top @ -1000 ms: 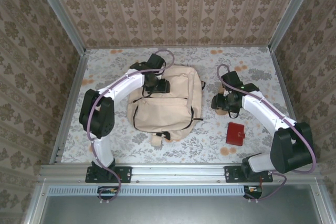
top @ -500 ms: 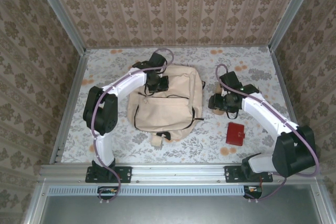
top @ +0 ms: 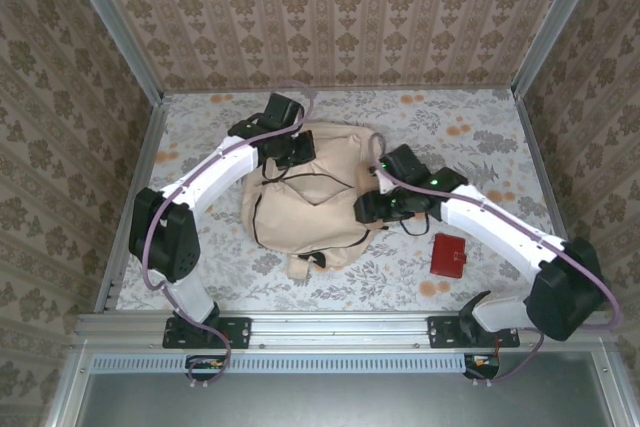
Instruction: Pack books, pencil case, and school supplies into a backpack
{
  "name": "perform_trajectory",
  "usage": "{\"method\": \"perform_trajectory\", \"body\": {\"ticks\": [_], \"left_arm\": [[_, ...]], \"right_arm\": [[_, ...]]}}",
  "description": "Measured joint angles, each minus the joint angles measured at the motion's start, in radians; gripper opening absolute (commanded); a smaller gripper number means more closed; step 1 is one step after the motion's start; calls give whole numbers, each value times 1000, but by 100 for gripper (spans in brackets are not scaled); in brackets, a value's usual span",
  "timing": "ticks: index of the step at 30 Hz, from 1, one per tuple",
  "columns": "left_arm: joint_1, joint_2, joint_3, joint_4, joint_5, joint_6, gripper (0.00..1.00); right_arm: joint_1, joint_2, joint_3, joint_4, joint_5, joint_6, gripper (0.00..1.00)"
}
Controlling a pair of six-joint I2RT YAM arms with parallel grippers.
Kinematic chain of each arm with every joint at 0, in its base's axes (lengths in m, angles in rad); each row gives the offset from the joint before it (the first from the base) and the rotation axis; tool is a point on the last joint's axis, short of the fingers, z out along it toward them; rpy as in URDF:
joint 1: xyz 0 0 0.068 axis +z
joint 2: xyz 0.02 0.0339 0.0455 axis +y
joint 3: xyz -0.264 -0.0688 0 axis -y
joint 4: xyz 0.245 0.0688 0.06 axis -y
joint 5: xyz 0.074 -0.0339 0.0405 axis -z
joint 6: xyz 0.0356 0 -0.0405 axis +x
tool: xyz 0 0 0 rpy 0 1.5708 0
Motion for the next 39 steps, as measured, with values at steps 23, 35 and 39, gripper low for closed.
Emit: {"method": "perform_trajectory", "body": {"ticks": [23, 35, 39], "left_arm": [[54, 0, -15, 29, 75, -18, 0], [71, 0, -16, 51, 119, -30, 0], [71, 0, -27, 62, 129, -30, 0]], "right_arm": [[116, 378, 278, -68, 2, -95, 54], [127, 398, 308, -123, 58, -115, 56], [127, 441, 380, -146, 126, -100, 58]]}}
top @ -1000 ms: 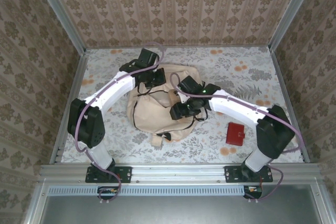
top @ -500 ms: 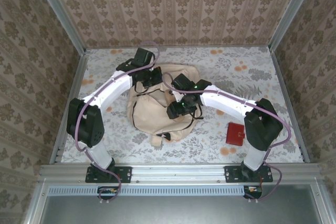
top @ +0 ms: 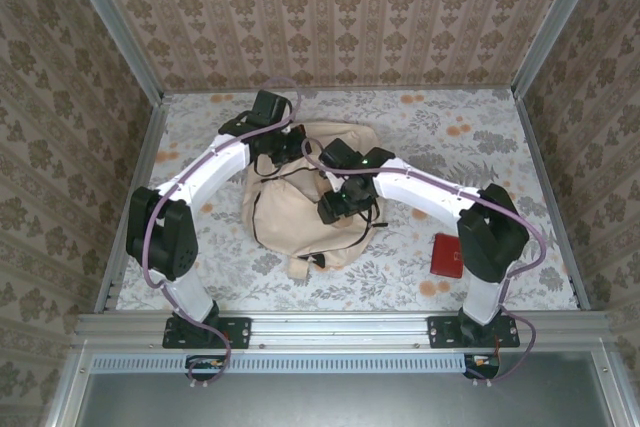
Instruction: Pack books, pencil case, and school supplies into a backpack
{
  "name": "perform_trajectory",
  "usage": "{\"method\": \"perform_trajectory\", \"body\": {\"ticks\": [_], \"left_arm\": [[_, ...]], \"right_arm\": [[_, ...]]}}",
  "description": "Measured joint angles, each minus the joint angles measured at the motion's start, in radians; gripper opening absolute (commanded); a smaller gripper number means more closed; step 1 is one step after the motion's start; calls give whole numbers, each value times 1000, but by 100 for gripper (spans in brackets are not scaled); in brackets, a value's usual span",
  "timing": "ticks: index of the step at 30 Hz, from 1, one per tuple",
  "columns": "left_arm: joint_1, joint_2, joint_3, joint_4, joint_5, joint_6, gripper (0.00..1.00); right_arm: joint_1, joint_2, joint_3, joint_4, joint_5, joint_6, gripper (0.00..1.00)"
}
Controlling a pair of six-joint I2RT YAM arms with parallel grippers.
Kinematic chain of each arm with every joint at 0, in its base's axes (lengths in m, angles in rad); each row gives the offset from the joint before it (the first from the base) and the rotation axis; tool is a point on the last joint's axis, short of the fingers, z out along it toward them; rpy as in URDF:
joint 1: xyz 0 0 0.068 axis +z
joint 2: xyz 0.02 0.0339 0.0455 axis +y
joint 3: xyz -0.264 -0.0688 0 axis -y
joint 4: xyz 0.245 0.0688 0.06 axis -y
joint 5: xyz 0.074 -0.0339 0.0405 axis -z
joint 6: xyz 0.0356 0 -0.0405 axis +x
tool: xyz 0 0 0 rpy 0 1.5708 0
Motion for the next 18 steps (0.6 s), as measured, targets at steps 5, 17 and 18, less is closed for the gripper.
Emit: {"method": "perform_trajectory", "body": {"ticks": [5, 17, 18], "left_arm": [[4, 0, -15, 21, 14, -6, 1], [21, 0, -63, 77, 70, -37, 0], [22, 0, -68, 82, 73, -40, 0]], "right_arm": [[-4, 48, 67, -10, 26, 38, 60], [-18, 96, 110, 55, 46, 168, 75], [-19, 93, 105, 71, 47, 183, 77]]}}
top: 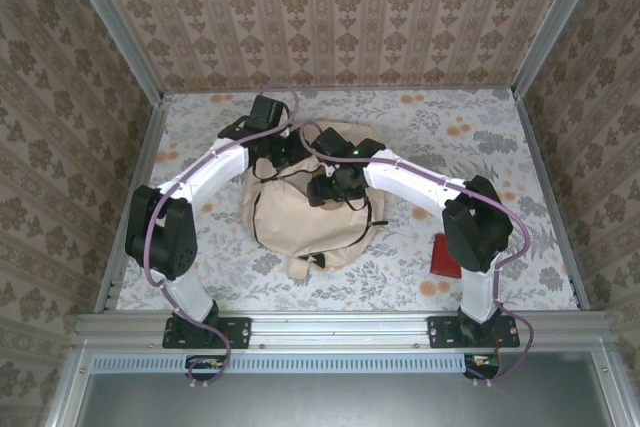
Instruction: Pack books, pencil case, and school supplies into a backpack
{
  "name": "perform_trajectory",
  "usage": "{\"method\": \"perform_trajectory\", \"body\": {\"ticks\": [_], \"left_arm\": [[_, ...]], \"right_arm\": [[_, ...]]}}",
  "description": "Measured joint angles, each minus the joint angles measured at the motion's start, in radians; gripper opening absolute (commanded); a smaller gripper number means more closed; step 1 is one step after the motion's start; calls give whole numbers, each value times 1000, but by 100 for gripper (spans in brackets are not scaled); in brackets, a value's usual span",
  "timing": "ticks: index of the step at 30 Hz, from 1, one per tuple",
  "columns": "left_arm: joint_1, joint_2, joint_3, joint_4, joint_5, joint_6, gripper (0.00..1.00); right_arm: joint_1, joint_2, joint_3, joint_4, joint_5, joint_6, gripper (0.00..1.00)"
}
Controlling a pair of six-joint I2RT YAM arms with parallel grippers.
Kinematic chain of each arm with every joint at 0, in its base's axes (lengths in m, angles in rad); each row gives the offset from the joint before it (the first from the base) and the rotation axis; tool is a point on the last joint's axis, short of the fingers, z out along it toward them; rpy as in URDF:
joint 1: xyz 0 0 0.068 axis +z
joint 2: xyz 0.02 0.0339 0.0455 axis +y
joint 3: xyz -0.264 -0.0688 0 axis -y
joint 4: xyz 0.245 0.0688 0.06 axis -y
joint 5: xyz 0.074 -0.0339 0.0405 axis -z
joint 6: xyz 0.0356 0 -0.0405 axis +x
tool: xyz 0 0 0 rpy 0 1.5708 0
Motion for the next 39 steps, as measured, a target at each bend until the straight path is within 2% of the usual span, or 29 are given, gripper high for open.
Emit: {"method": "perform_trajectory", "body": {"ticks": [5, 10, 14, 18, 22, 28, 39], "left_arm": [[4, 3, -33, 27, 17, -14, 0], [23, 8, -39, 38, 32, -18, 0], [32, 8, -39, 45, 40, -18, 0], [32, 8, -39, 46, 42, -18, 0], [32, 8, -39, 45, 41, -18, 0], [32, 8, -39, 45, 41, -18, 0], [32, -10, -54, 44, 42, -11, 0]], "right_arm": [[-14, -98, -129, 105, -1, 98, 87], [-21, -288, -306, 185, -10, 211, 86], [-11, -408, -467, 293, -45, 354, 73], [14, -416, -590, 430, -101, 486, 58], [21, -346, -587, 504, -143, 535, 46], [3, -273, -502, 508, -118, 529, 31], [-67, -167, -361, 450, -68, 489, 21]]}}
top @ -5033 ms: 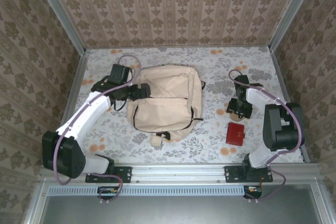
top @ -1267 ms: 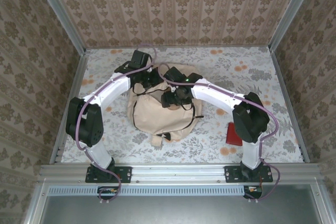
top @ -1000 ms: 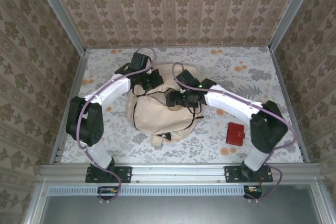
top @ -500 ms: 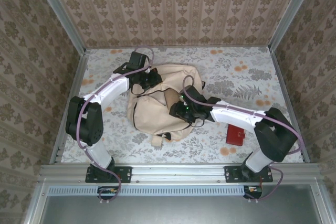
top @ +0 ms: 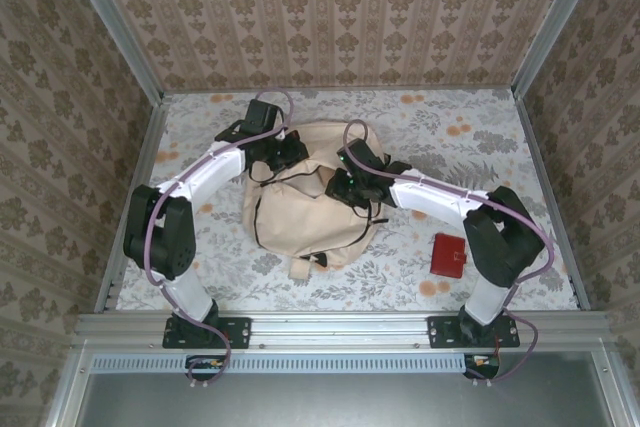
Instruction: Pack books, pencil case, and school supplies into a backpack
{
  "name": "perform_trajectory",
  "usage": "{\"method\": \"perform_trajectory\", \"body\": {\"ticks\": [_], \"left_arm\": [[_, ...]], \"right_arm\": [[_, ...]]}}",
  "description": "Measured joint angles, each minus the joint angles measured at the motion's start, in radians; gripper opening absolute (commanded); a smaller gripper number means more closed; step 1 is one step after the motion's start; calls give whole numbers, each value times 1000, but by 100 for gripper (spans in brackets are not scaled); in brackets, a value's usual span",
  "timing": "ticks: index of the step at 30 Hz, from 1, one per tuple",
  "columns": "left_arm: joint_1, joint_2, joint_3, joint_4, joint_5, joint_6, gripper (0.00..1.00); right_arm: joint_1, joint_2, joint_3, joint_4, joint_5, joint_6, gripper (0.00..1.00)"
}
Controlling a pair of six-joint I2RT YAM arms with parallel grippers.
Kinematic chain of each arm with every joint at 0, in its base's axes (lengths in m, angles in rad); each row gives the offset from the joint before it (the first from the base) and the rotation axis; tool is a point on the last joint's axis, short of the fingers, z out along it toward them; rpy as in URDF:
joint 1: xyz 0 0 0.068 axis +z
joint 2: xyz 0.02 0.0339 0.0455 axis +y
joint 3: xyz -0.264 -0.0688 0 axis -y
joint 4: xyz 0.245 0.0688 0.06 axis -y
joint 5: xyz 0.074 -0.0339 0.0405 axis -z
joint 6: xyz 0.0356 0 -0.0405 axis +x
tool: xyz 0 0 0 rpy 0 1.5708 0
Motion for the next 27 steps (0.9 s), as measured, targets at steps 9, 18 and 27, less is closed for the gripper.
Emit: {"method": "perform_trajectory", "body": {"ticks": [9, 18, 27], "left_arm": [[7, -14, -11, 0, -5, 11, 0], [10, -14, -11, -3, 0, 19, 0], [10, -14, -11, -3, 4, 19, 0]], "right_arm": [[-48, 24, 58, -43, 17, -27, 40], [-60, -70, -133, 163, -79, 16, 61], [-61, -115, -227, 365, -90, 190, 42]]}}
